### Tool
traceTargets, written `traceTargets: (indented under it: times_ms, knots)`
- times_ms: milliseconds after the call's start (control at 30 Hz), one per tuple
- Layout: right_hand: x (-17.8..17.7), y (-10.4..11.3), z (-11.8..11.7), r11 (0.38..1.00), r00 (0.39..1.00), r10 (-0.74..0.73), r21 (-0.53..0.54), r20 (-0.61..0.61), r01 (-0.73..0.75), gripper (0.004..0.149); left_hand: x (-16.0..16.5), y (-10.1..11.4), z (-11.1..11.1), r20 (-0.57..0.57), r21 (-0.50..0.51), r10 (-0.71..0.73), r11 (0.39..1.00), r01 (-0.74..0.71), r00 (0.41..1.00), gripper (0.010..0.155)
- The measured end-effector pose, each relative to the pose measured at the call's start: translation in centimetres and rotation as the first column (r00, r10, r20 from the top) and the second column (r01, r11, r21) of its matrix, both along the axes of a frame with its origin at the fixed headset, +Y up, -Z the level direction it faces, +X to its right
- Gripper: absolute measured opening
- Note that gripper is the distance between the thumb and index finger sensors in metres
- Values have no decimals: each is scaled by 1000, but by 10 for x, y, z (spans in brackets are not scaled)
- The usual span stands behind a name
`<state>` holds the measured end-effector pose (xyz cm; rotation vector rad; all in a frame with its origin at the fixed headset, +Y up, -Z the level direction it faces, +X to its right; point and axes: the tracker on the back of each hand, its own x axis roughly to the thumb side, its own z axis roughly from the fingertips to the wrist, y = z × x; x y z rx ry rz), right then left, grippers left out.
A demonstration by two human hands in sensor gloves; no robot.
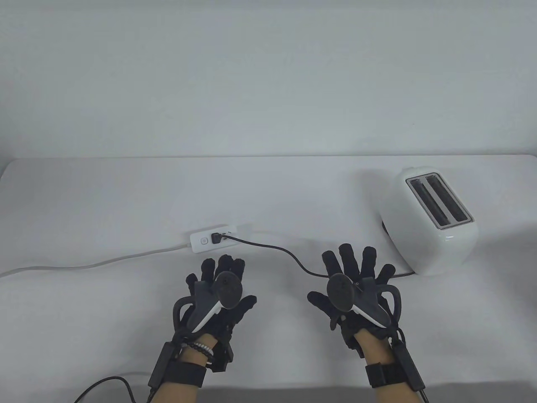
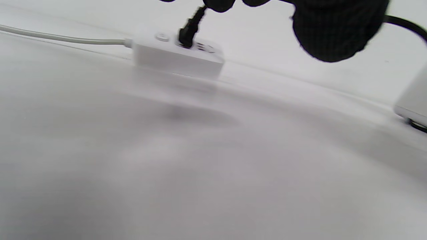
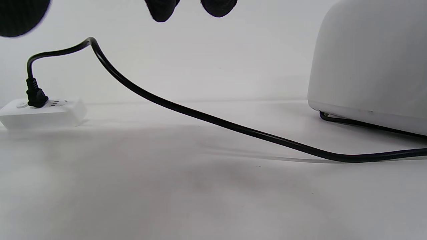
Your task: Unplug the toaster
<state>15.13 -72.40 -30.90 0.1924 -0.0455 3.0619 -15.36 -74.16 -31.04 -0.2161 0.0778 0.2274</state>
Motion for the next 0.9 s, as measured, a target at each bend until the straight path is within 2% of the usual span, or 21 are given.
traceTargets:
  times_ms: [33, 100, 200, 433, 567, 667, 800, 900]
  knots:
    - [1, 0, 0, 1000, 1000, -7, 1, -2, 7, 99, -5, 0, -3, -15, -3, 5, 1000, -5, 1000, 94]
    - [2, 2, -1, 1000, 1000, -16, 5, -3, 16, 99, -19, 3, -16, -43, 90, -14, 996, 18, 999, 94]
    - [5, 4, -1, 999, 999, -38, 6, -1, 38, 99, -38, 9, -33, -83, 96, -122, 987, 129, 989, 97]
    - [10, 5, -2, 998, 998, -63, 8, 11, 63, 99, -69, 13, -74, -185, -57, -214, 977, 207, 959, 101]
    - [13, 6, -2, 997, 997, -70, 12, 18, 70, 99, -73, 4, -102, -214, -159, -250, 963, 219, 944, 101]
    - [15, 9, -1, 996, 996, -91, 21, 20, 91, 99, -72, -7, -121, -230, -235, -220, 958, 165, 948, 99]
    - [18, 11, -2, 995, 995, -96, 24, 14, 95, 99, -63, -23, -137, -240, -289, -200, 949, 126, 950, 94]
    - [22, 11, -4, 994, 995, -103, 23, 18, 102, 99, -62, -26, -143, -267, -264, -193, 957, 121, 944, 87]
